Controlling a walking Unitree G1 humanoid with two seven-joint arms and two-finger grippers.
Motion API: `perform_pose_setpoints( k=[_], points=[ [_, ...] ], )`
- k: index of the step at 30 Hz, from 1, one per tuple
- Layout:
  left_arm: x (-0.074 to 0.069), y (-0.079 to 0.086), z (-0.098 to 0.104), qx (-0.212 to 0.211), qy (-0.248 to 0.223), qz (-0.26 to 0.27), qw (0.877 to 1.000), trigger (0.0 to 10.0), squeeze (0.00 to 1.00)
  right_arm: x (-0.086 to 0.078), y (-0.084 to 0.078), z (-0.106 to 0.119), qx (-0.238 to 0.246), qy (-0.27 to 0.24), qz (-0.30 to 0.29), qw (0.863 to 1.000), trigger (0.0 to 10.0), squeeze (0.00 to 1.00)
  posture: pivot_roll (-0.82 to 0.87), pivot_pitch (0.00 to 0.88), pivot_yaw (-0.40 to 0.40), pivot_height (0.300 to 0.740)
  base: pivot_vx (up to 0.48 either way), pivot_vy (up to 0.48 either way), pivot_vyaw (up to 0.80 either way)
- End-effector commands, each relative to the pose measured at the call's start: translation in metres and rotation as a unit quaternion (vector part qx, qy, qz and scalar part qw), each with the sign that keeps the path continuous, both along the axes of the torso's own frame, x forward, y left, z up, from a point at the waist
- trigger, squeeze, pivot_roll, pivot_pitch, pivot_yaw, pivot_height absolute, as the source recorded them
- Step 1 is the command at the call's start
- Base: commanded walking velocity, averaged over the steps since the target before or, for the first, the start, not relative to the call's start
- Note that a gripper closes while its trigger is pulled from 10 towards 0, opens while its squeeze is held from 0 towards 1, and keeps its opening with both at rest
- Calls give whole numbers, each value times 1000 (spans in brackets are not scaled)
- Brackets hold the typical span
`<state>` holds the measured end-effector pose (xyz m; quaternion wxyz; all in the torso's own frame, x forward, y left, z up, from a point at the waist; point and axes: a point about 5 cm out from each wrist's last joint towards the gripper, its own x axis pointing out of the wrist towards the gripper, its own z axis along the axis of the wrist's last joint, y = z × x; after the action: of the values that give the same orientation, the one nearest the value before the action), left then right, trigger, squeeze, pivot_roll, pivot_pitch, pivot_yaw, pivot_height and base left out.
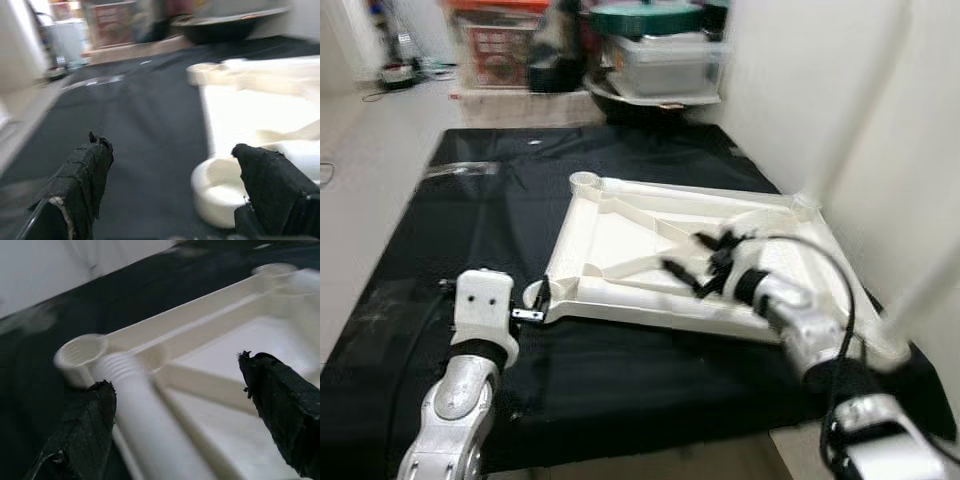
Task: Building children table
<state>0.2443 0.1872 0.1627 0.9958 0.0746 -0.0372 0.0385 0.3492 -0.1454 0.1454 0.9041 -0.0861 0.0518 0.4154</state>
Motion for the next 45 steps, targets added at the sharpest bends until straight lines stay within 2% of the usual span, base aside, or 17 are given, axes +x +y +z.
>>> perform_pose_setpoints(
  k=[1, 6, 7, 12, 13, 15, 18, 20, 22, 23, 25, 33, 35, 39, 41, 42, 45],
  points=[
    [-2, 5, 2, 6, -6, 1, 1000, 10000, 0, -4, -4, -7, -17, 11, 29, 999, 10000, 0, 73, 0, -99, 740, 0, 0, 0],
    [-4, 11, 2, 6, -7, 13, 1000, 10000, 0, -3, 0, -6, -21, 11, 53, 998, 10000, 0, 77, 0, -106, 740, 0, 0, 0],
    [-5, 7, -1, 1, -4, 9, 1000, 10000, 0, -2, 17, -4, -13, -2, 61, 998, 10000, 0, 77, 0, -104, 740, 0, 0, 0],
    [-5, 5, -2, -1, -3, 7, 1000, 10000, 0, -1, 23, -3, -12, -8, 61, 998, 10000, 0, 77, 0, -104, 740, 0, 0, 0],
    [-5, 3, -3, -6, -2, 6, 1000, 10000, 0, -2, 34, -5, -8, -14, 46, 999, 10000, 0, 78, 0, -102, 740, 0, 0, 0],
    [-5, 3, -3, -6, -2, 6, 1000, 10000, 0, -2, 34, -5, -8, -14, 46, 999, 10000, 0, 78, 0, -102, 740, 0, 0, 0],
    [-3, 4, -3, -20, -2, 8, 1000, 10000, 0, 2, 55, -9, 20, 19, -23, 999, 10000, 0, 81, 0, -102, 740, 0, 0, 0],
    [-3, 5, -3, -22, -1, 8, 1000, 10000, 0, 3, 56, -10, 21, 24, -30, 999, 10000, 0, 81, 0, -102, 740, 0, 0, 0],
    [-3, 5, -4, -22, 1, 6, 1000, 10000, 0, 3, 62, -7, 31, 22, -34, 999, 10000, 0, 82, 0, -98, 740, 0, 0, 0],
    [-3, 5, -5, -25, 5, 4, 1000, 10000, 0, 2, 71, -1, 50, 17, -26, 998, 10000, 0, 81, 0, -97, 740, 0, 262, 0],
    [-3, 4, -6, -30, 8, 1, 1000, 10000, 0, 2, 75, 2, 54, 8, -28, 998, 10000, 0, 81, 0, -97, 740, 0, 371, 0],
    [-3, 2, -7, -32, 8, -1, 999, 10000, 0, 3, 78, 3, 44, 4, -60, 997, 10000, 0, 80, 0, -97, 740, 0, 480, 0],
    [-3, 2, -6, -35, 1, -4, 999, 10000, 0, 4, 80, 5, 58, 2, -81, 995, 10000, 0, 82, 0, -97, 740, 0, 480, 800],
    [-3, 2, -5, -28, 0, -3, 1000, 10000, 0, 7, 79, 5, 59, 11, -102, 993, 10000, 0, 83, 0, -98, 740, 0, 0, 303],
    [-3, 3, -5, -25, 0, -2, 1000, 10000, 0, 10, 77, 2, 46, 16, -121, 991, 10000, 0, 83, 0, -99, 740, 0, 0, 0],
    [-3, 3, -4, -26, 0, -2, 1000, 10000, 0, 16, 71, 0, 43, 27, -164, 985, 10000, 0, 88, 0, -101, 740, 0, 0, 469],
    [-3, 3, -5, -35, 0, -1, 999, 10000, 0, 19, 67, -2, 35, 36, -196, 979, 10000, 0, 88, 0, -101, 740, 0, 0, 156]
  ],
)
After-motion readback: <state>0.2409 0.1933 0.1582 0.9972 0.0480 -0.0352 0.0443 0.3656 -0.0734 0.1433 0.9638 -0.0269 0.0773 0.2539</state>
